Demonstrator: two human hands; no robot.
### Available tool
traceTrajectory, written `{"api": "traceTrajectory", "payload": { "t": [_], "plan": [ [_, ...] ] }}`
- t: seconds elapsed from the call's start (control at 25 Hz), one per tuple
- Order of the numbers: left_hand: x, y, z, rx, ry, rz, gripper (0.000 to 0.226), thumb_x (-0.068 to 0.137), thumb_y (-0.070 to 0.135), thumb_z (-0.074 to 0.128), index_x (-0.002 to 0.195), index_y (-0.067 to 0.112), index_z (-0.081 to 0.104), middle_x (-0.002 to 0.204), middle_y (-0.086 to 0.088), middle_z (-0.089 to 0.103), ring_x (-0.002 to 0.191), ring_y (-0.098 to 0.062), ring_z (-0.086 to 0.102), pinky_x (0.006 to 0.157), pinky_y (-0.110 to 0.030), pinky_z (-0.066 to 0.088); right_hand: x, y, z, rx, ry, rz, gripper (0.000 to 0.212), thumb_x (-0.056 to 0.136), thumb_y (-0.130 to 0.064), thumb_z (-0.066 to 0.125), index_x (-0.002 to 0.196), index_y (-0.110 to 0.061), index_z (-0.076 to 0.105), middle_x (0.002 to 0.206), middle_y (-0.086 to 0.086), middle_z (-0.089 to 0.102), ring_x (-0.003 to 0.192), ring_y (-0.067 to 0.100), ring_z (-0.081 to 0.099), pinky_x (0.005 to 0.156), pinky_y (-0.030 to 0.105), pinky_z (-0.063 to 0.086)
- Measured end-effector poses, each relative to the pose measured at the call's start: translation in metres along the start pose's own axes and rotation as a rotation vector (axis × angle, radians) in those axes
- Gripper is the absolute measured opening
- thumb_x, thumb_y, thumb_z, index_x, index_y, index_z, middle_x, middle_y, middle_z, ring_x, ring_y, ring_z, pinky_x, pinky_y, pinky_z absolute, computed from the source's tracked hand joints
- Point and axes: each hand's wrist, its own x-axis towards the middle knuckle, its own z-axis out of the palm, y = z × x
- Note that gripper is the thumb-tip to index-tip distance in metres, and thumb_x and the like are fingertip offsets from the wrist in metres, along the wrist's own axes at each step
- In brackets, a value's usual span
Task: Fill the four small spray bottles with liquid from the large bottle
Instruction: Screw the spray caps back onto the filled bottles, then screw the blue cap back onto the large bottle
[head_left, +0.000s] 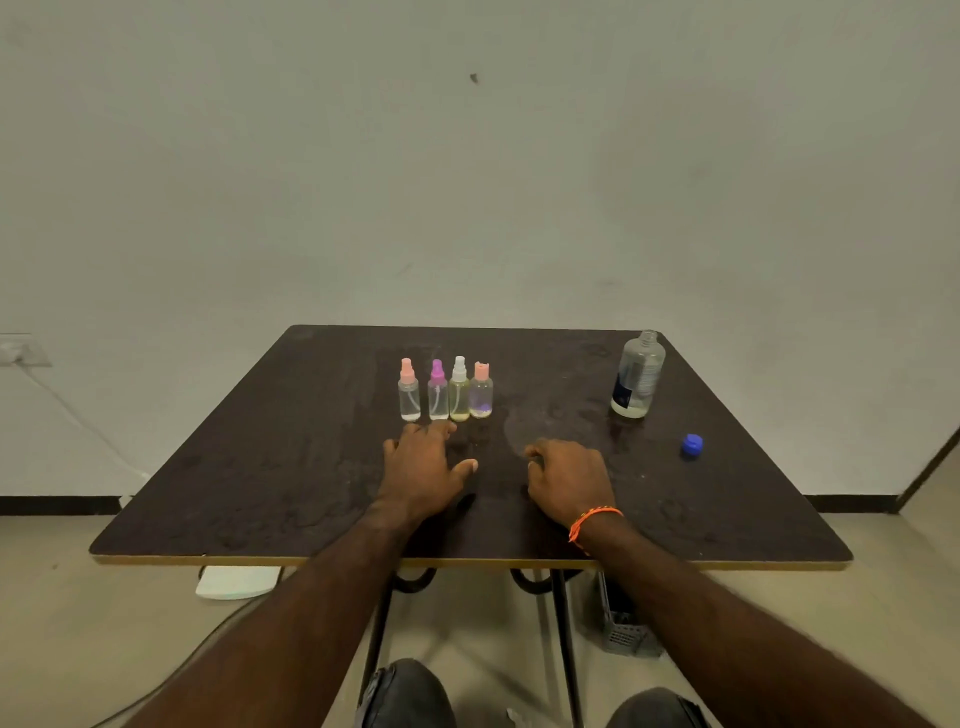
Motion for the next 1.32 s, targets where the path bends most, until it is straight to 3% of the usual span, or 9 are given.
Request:
{"api": "traceTrajectory", "payload": {
  "t": [0.24,0.44,0.6,0.8,0.88,1.04,1.32],
  "plan": [
    [0.024,0.051,0.025,-0.021,-0.140,0.188,0.083,0.084,0.068,0.071,0.151,0.026,0.045,0.147,0.003,0.057,0.138,-0.019,0.048,0.118,-0.053,0.035,-0.002,0.059,-0.034,-0.064,0.052,0.075,0.033,0.095,-0.034,0.056,0.126,-0.026,0.063,0.119,-0.004,0.070,0.111,0.016,0.063,0.102,0.041,0.042],
    [0.078,0.107,0.049,0.012,-0.179,0.299,0.084,0.084,0.068,0.071,0.151,0.026,0.043,0.143,0.003,0.060,0.136,-0.021,0.048,0.115,-0.050,0.039,0.028,0.116,-0.059,-0.150,0.150,0.212,0.030,0.091,-0.035,0.054,0.119,-0.026,0.064,0.104,0.001,0.073,0.099,0.023,0.066,0.097,0.041,0.038],
    [0.128,0.146,0.081,-0.038,-0.230,0.342,0.083,0.092,0.062,0.067,0.158,0.025,0.033,0.150,0.002,0.055,0.140,-0.023,0.047,0.119,-0.052,0.033,0.074,0.158,-0.072,-0.003,0.123,0.348,0.053,0.088,-0.035,0.060,0.138,-0.021,0.048,0.130,0.004,0.066,0.117,0.027,0.062,0.105,0.048,0.036],
    [0.194,0.188,0.110,-0.244,-0.252,0.361,0.106,0.088,0.062,0.071,0.165,0.017,0.013,0.160,0.001,0.047,0.147,-0.025,0.044,0.121,-0.057,0.026,0.114,0.198,-0.065,0.218,0.024,0.327,0.075,0.088,-0.027,0.065,0.153,-0.019,0.028,0.149,0.006,0.052,0.126,0.028,0.057,0.108,0.045,0.044],
    [0.205,0.199,0.121,-0.318,-0.263,0.370,0.104,0.086,0.059,0.075,0.164,0.021,0.019,0.157,0.003,0.051,0.144,-0.022,0.048,0.123,-0.056,0.026,0.120,0.203,-0.062,0.288,-0.026,0.308,0.072,0.092,-0.020,0.061,0.155,-0.020,0.026,0.147,0.008,0.053,0.125,0.030,0.059,0.107,0.043,0.045],
    [0.202,0.208,0.135,-0.461,-0.218,0.399,0.075,0.087,0.052,0.078,0.149,0.029,0.043,0.139,0.009,0.065,0.127,-0.016,0.062,0.116,-0.052,0.041,0.117,0.197,-0.056,0.397,-0.022,0.271,0.060,0.097,-0.020,0.050,0.153,-0.025,0.029,0.134,0.012,0.063,0.117,0.032,0.063,0.100,0.042,0.050],
    [0.162,0.204,0.099,-0.504,-0.171,0.356,0.079,0.079,0.059,0.083,0.140,0.025,0.046,0.134,0.006,0.066,0.118,-0.016,0.065,0.106,-0.048,0.053,0.088,0.172,-0.079,0.424,0.016,0.201,0.062,0.090,-0.027,0.059,0.148,-0.024,0.037,0.130,0.011,0.066,0.115,0.032,0.064,0.099,0.044,0.052]
  ]
}}
